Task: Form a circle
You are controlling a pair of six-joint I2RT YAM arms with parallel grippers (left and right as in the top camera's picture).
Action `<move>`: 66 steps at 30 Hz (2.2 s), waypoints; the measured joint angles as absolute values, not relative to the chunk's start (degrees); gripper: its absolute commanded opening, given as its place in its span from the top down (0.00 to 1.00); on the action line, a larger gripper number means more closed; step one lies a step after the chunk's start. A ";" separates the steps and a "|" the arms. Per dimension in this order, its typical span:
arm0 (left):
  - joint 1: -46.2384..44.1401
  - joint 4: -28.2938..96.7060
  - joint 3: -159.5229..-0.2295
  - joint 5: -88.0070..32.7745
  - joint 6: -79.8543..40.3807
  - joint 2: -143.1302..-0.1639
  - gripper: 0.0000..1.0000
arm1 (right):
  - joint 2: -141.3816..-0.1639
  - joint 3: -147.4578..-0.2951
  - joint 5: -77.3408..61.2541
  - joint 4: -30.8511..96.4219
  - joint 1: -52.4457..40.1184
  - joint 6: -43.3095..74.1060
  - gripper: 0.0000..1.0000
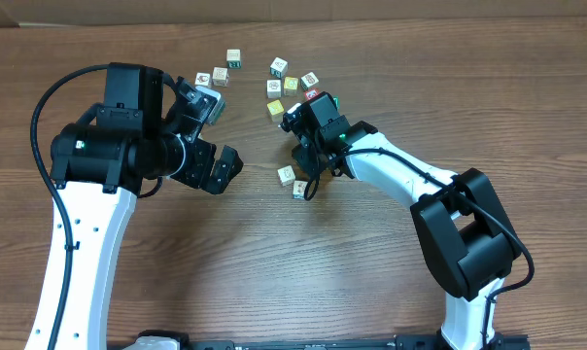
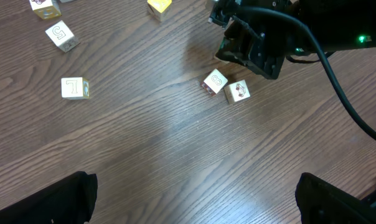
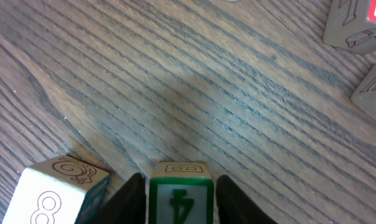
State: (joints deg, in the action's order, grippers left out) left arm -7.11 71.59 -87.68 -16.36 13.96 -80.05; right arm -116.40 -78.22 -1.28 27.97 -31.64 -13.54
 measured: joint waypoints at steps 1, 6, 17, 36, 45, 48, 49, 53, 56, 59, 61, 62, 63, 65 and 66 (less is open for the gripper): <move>-7.11 71.57 -87.68 -16.36 13.96 -80.05 0.01 | -116.40 -78.22 -1.28 27.97 -31.64 -13.56 0.69; -7.11 71.57 -87.68 -16.36 13.96 -80.05 0.01 | -116.40 -78.22 -1.30 27.94 -31.64 -13.54 0.73; -7.11 71.57 -87.68 -16.36 13.96 -80.05 0.01 | -116.29 -78.22 -1.28 27.99 -31.64 -11.51 0.79; -7.11 71.59 -87.68 -16.36 13.96 -80.05 0.00 | -115.72 -78.22 -1.26 30.04 -31.64 1.34 0.79; -7.11 71.57 -87.68 -16.36 13.96 -80.05 0.00 | -115.68 -78.22 -1.06 30.02 -32.69 2.61 0.79; -7.11 71.57 -87.68 -16.36 13.96 -80.05 0.00 | -115.68 -78.22 -0.84 30.00 -32.73 2.55 0.80; -7.11 71.57 -87.68 -16.36 13.96 -80.05 0.00 | -115.68 -78.22 -0.78 30.02 -32.73 2.57 0.80; -7.11 71.59 -87.68 -16.36 13.96 -80.05 0.01 | -115.68 -78.22 -0.60 30.02 -32.73 2.59 0.80; -7.11 71.57 -87.68 -16.36 13.96 -80.05 0.01 | -115.68 -78.22 -0.62 29.98 -32.77 2.72 0.80; -7.11 71.59 -87.68 -16.36 13.96 -80.05 0.01 | -115.68 -78.22 -0.60 29.23 -32.84 3.38 0.80; -7.11 71.57 -87.68 -16.36 13.96 -80.05 0.00 | -115.68 -78.22 -0.60 28.27 -32.91 4.29 0.80; -7.11 71.57 -87.68 -16.36 13.96 -80.05 0.00 | -115.68 -78.22 -0.60 27.97 -32.97 4.99 0.81; -7.11 71.59 -87.68 -16.36 13.96 -80.05 0.00 | -115.68 -78.22 -0.58 27.94 -33.01 5.34 0.81; -7.11 71.57 -87.68 -16.36 13.96 -80.05 0.00 | -115.68 -78.22 -0.58 27.86 -33.06 6.37 0.82; -7.11 71.57 -87.68 -16.36 13.96 -80.05 0.01 | -115.68 -78.22 -0.56 27.86 -33.06 6.98 0.82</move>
State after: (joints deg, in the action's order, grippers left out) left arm -7.11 71.57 -87.68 -16.36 13.96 -80.05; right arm -115.68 -78.22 -0.56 27.86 -33.06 6.98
